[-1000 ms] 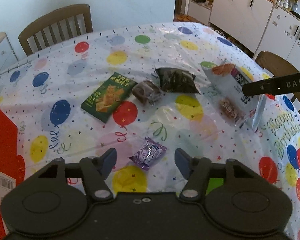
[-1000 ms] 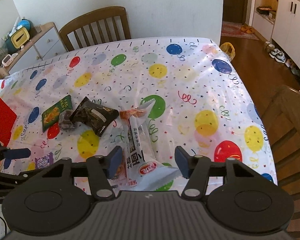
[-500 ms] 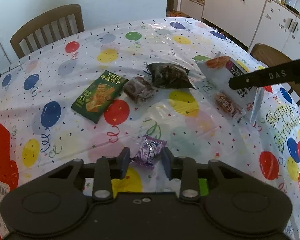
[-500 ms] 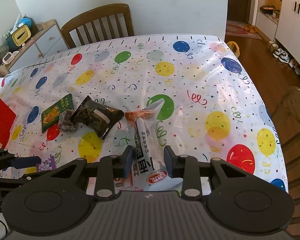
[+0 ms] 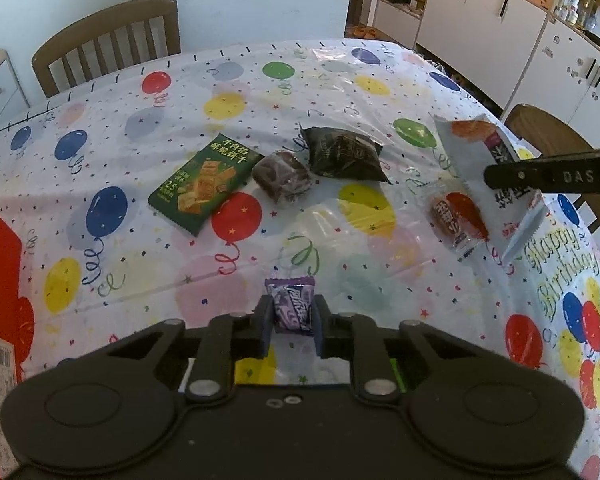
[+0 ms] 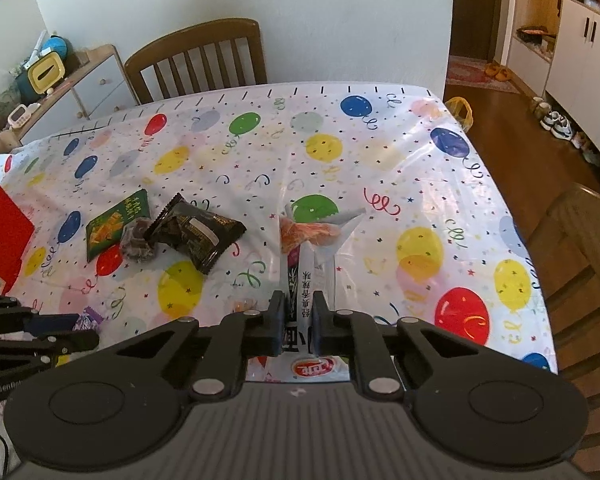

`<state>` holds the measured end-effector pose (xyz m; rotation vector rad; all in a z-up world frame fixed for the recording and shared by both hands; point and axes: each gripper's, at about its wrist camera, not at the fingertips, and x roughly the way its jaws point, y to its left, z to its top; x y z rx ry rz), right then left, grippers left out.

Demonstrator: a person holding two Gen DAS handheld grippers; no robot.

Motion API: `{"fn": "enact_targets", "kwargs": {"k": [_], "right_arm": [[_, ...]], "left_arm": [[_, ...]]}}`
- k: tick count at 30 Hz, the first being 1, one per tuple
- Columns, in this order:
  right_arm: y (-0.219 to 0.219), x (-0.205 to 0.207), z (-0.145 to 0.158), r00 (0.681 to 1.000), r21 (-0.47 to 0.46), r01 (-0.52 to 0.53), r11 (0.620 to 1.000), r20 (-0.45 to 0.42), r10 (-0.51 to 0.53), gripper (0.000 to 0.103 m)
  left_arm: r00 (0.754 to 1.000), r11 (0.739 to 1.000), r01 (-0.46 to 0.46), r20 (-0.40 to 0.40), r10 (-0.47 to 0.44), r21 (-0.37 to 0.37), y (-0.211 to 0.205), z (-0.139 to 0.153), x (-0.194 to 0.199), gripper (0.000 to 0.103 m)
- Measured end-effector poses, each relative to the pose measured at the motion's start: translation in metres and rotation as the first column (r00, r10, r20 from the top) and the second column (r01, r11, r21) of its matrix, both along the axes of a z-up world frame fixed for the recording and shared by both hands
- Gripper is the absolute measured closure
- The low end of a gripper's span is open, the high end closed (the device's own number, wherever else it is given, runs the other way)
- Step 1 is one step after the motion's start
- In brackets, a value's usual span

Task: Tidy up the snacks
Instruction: 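Grasp the purple candy with the left gripper while the right grasps the white packet, then carry the purple candy and white packet over the box with both grippers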

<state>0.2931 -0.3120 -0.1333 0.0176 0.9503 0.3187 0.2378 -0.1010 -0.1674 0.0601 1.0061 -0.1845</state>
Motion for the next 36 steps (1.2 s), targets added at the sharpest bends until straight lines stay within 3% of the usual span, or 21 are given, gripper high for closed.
{"fn": "enact_targets", "kwargs": {"k": [17, 36], "right_arm": [[-0.001, -0.057, 0.053, 0.996, 0.042, -0.074, 0.996, 0.049, 0.072, 0.090], [0.065, -0.114, 0.119, 0.967, 0.052, -0.225, 0.973, 0.131, 0.217, 0.090]], "left_arm": [[0.997, 0.997, -0.058, 0.049, 0.061, -0.049, 0.009, 0.042, -0.032, 0.086], [0.982, 0.990, -0.117, 0.136, 0.128, -0.082, 0.048, 0.102, -0.079, 0.086]]}}
